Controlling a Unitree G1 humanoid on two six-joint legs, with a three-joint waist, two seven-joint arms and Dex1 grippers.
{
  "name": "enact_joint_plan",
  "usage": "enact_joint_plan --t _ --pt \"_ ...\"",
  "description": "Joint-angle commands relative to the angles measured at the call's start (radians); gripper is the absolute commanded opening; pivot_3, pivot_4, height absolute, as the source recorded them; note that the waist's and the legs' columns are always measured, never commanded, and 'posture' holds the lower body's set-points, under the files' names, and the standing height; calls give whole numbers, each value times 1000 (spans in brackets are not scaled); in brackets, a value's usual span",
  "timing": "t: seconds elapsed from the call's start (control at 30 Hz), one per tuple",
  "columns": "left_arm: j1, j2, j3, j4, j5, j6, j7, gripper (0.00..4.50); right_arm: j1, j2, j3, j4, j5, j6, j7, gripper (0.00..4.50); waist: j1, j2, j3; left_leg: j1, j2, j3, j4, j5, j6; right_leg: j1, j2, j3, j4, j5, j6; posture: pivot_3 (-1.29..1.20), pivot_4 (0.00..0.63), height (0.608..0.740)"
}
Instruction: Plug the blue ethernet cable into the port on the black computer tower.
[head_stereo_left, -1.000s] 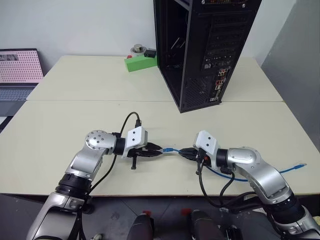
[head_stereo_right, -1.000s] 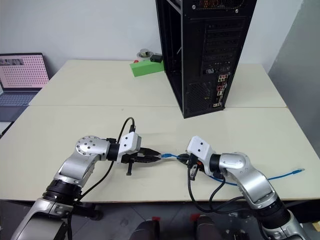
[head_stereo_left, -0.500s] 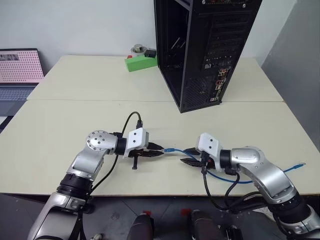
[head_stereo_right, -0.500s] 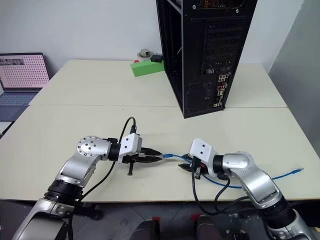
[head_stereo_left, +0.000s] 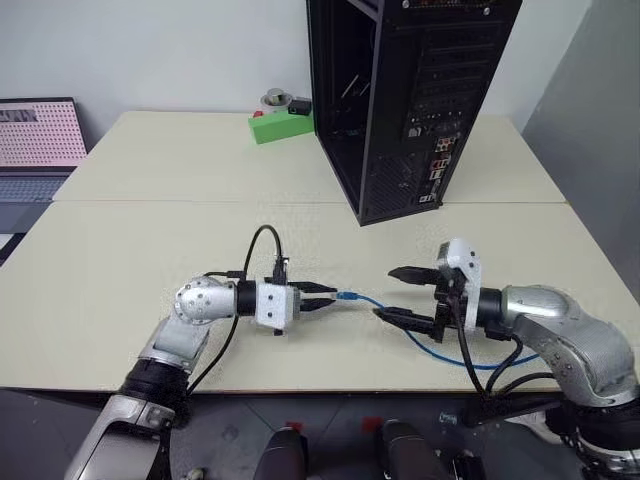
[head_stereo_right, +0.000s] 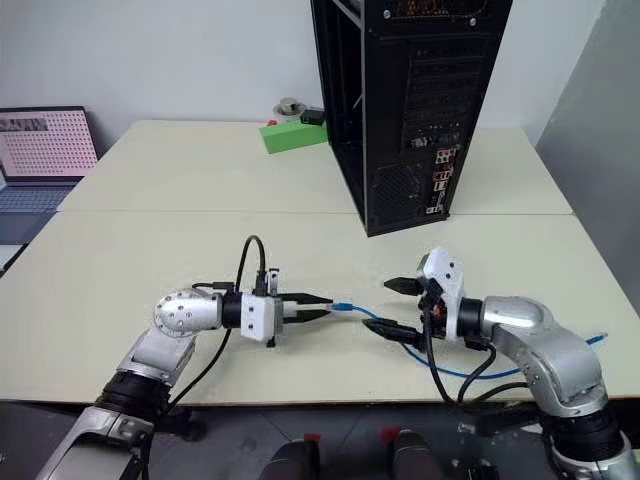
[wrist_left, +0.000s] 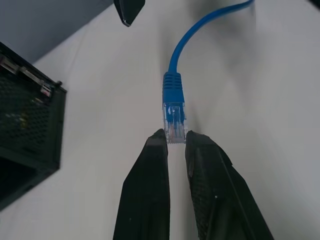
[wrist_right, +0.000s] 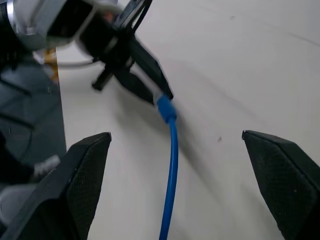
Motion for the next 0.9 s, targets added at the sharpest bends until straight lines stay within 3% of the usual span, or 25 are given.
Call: enact_joint_plan --t 0.03,0.23,0.6,0.7,0.9 --pt "-12 -3 16 46 57 -221 99 244 -24 55 -18 -33 49 48 -83 4376 1 0 0 0 0 0 0 0 0 0 0 0 0 0 0 0 150 740" --pt "-42 7 20 133 171 -408 241 244 -42 122 12 5 93 103 -123 4376 0 0 0 0 0 0 0 0 0 0 0 0 0 0 1 0 150 740" --pt "-70 34 -6 168 258 -461 369 244 -70 162 72 44 98 112 -136 4376 -2 0 0 0 0 0 0 0 0 0 0 0 0 0 1 0 150 740" --pt "-71 34 -14 159 266 -460 391 244 -76 172 79 54 98 113 -140 3871 -1 0 0 0 0 0 0 0 0 0 0 0 0 0 1 0 150 740" --pt "-63 33 -29 138 285 -456 427 244 -84 179 91 70 97 111 -136 2356 -2 0 0 0 0 0 0 0 0 0 0 0 0 0 1 0 150 740"
